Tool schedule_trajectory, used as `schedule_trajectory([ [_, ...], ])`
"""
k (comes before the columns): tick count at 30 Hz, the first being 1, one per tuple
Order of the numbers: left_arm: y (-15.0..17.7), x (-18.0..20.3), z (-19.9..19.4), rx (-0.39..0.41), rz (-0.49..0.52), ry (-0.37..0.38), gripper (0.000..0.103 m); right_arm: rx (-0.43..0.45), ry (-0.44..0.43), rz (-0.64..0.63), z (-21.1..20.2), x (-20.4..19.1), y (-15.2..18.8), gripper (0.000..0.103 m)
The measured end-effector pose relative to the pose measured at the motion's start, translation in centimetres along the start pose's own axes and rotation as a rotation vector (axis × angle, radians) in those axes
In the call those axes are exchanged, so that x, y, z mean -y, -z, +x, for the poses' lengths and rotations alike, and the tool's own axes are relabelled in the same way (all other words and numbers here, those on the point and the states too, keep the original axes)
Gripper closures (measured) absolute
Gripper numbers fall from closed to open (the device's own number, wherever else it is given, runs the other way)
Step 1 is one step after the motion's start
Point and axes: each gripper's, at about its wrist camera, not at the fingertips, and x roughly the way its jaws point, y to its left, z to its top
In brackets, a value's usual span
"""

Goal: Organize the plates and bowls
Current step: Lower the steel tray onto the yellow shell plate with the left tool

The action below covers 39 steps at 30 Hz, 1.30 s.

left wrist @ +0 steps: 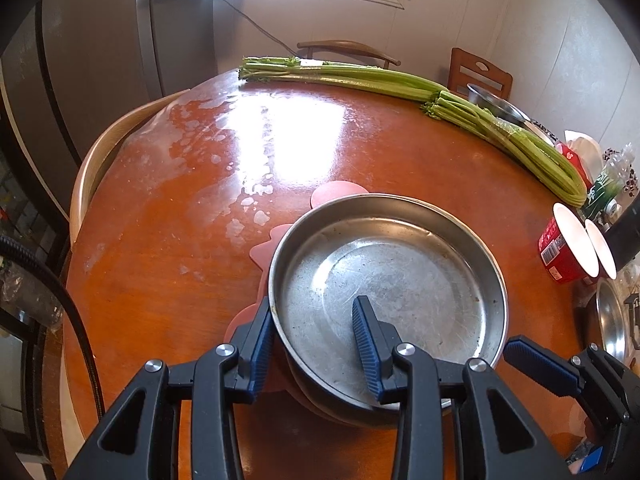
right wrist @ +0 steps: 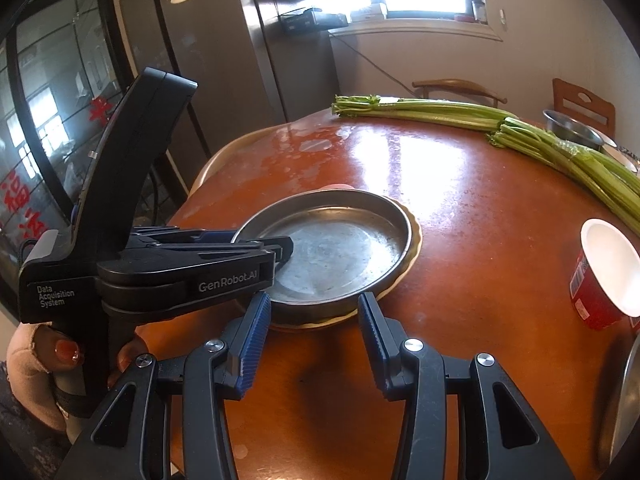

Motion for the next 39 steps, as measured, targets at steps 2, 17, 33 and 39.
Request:
schedule_trajectory([
  [2,0.0,-0.4,-0.1,-0.001,-0.019,0.023,0.065,0.008,0.0,0.005,-0.1,0.2,-0.1,0.055],
  [17,0.1,-1.9,-1.3,0.022,-0.066,0.019,0.065,0.004,-0.027,0.04,-0.1,1.5,-0.3,0.055],
  [33,2.4,-5.9,-3.8,0.038,-0.27,0.151,0.049,-0.011,-0.075,0.079,0.1,2.5,-0.4,0.051],
  [39,3.0,-6.7,-2.6,-0.009,-0.383,0.269,0.044,0.0,-0.08,0.095,-0.2,3.0,-0.4,0.048],
])
